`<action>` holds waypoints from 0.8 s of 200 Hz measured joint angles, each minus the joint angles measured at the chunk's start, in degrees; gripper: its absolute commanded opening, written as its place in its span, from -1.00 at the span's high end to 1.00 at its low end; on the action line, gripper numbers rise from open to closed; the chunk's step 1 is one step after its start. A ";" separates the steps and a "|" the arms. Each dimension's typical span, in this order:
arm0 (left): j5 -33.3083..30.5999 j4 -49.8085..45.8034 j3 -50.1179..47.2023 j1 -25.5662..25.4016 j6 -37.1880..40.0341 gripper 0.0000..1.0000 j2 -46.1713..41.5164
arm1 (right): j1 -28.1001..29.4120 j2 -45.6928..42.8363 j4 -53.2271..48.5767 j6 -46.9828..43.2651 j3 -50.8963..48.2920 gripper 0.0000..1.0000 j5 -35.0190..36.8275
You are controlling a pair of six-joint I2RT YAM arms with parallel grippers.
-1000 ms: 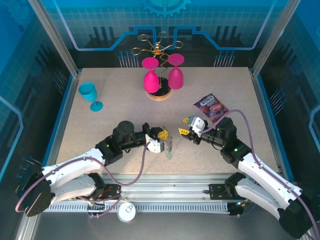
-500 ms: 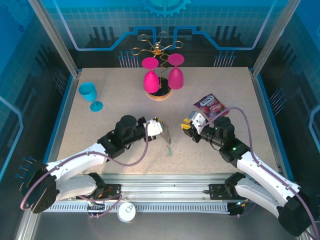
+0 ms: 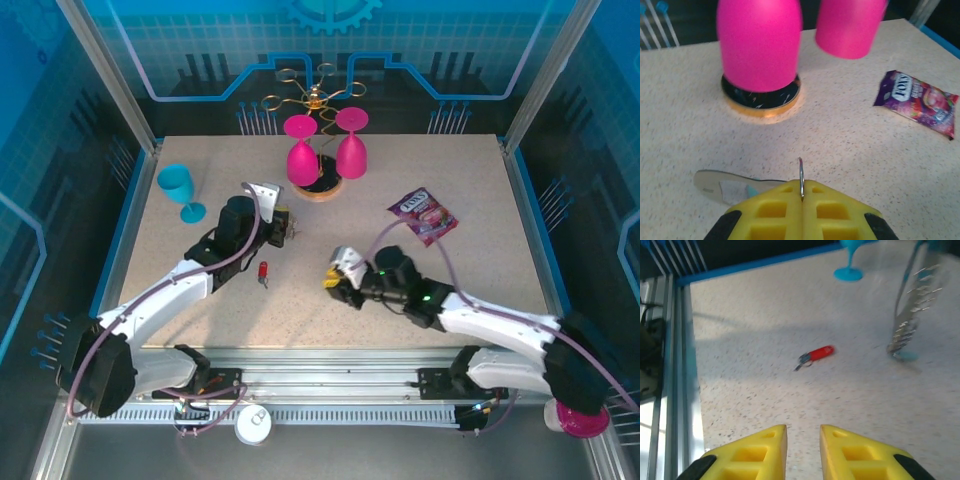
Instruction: Put the keys on the keyring
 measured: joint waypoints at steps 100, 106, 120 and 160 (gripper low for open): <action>-2.19 -1.86 0.76 3.89 -12.50 1.00 2.47 | 15.13 43.65 15.65 15.74 24.13 0.07 22.23; -2.14 -1.84 0.74 3.89 -12.63 1.00 2.47 | 15.43 45.35 16.02 16.87 25.42 0.07 24.09; -1.86 -1.86 0.76 3.89 -12.94 1.00 2.47 | 15.76 48.65 15.82 19.61 28.35 0.06 28.50; -0.81 -1.92 0.74 3.89 -12.90 1.00 2.47 | 15.69 55.65 11.52 25.92 36.63 0.00 39.52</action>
